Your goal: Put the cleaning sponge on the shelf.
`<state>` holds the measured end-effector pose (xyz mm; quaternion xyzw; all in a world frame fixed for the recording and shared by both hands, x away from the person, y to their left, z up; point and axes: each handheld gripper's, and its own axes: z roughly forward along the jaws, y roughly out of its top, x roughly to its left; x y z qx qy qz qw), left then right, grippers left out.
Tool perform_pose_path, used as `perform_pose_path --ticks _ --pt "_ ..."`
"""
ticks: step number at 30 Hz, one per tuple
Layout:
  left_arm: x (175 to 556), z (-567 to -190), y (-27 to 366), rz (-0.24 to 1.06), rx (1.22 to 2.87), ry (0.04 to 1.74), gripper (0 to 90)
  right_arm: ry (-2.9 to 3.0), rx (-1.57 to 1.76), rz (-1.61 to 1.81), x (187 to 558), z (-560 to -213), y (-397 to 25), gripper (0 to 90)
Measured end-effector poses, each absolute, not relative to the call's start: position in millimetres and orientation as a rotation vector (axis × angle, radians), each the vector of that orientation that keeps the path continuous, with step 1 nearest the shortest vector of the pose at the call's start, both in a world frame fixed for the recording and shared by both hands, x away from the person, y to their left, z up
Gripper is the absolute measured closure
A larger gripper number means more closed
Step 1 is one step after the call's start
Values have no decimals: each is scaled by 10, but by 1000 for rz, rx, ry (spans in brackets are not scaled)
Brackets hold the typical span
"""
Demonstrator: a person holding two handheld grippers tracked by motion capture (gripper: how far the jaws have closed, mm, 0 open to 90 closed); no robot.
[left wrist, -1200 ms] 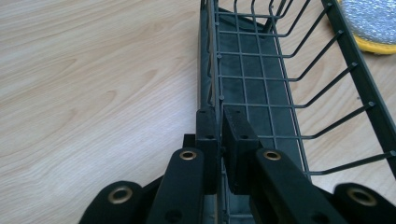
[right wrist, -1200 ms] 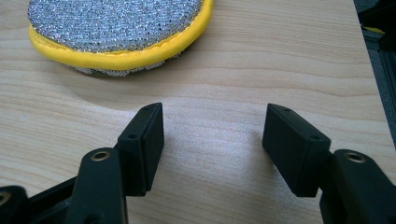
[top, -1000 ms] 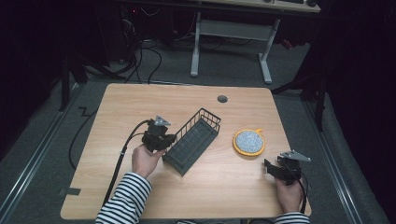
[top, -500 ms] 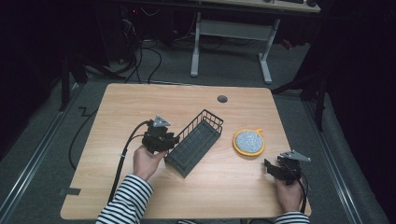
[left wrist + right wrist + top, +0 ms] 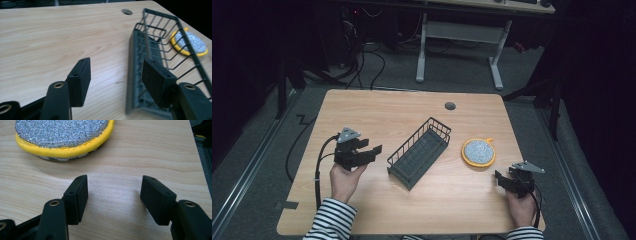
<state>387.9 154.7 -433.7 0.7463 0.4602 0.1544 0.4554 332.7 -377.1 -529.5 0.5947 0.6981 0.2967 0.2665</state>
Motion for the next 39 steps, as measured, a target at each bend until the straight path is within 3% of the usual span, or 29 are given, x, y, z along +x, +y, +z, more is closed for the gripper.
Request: perform_pose_path --ticks 18,25,39 --pt "3742 -5201 1902 468 1886 1384 378 1887 1605 803 3329 -5294 -3772 392" --pt "3745 -5302 1919 519 1888 1412 370 1923 1610 792 3348 -5272 -3759 359" --pt "3712 -5364 1855 599 1944 1369 335 1911 1616 939 3513 -4965 -3773 431"
